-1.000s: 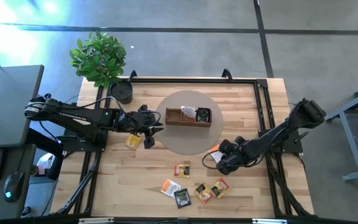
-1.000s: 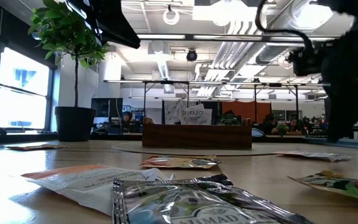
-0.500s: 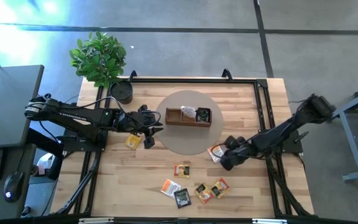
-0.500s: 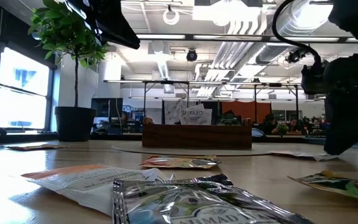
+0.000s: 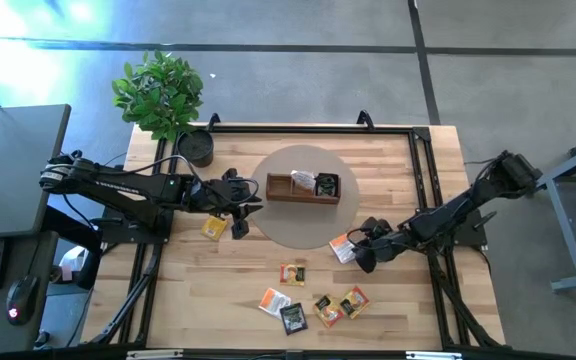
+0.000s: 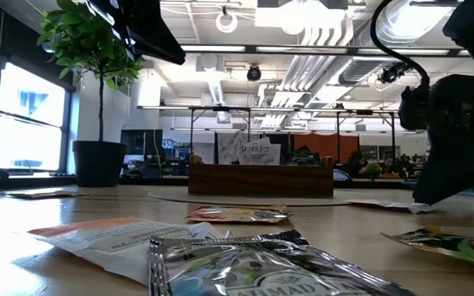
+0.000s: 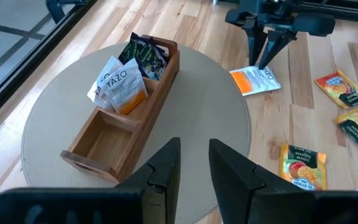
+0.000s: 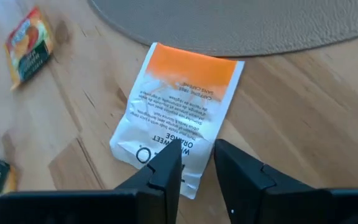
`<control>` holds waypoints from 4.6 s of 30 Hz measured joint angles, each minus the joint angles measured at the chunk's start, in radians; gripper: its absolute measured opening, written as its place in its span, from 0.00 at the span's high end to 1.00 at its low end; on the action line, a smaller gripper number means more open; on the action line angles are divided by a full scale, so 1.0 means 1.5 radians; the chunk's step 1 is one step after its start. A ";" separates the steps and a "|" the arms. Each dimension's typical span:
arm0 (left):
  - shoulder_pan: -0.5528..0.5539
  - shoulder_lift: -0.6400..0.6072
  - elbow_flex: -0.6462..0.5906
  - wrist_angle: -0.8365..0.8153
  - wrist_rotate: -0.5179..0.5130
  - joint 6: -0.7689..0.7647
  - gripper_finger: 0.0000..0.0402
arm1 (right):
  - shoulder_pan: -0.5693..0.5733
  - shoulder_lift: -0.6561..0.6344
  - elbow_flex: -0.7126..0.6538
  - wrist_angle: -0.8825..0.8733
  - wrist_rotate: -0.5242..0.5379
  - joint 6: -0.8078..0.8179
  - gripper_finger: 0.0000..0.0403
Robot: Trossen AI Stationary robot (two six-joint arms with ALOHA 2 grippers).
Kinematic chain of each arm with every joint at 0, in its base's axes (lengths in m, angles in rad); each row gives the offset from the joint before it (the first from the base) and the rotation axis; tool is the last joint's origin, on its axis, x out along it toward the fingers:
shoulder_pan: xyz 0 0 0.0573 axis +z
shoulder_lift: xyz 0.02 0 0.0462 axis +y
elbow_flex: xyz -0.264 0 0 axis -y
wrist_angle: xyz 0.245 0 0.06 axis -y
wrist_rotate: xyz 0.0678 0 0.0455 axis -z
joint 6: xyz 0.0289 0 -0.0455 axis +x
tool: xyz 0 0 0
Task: Pick & Place Tea
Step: Put the white tea bag into the middle section of the wooden organizer
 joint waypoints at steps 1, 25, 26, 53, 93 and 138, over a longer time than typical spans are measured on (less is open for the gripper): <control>0.000 0.000 0.000 0.000 -0.001 0.000 0.79 | 0.000 0.000 0.000 -0.003 0.006 -0.013 0.77; 0.000 0.000 0.000 0.000 0.000 0.000 0.79 | -0.029 0.026 0.000 0.056 0.028 -0.194 0.99; 0.000 0.000 0.000 0.001 0.000 0.000 0.79 | -0.032 0.028 0.000 0.060 0.028 -0.200 0.99; 0.000 0.012 -0.001 0.020 -0.067 0.000 0.79 | 0.013 -0.004 0.198 -0.123 -0.030 -0.486 0.83; 0.116 0.585 0.180 0.531 0.372 -0.270 0.79 | 0.075 0.170 0.198 -0.159 0.186 -0.600 0.66; 0.082 0.699 0.366 0.276 0.362 -0.307 0.79 | 0.040 0.171 0.197 -0.140 0.215 -0.672 0.66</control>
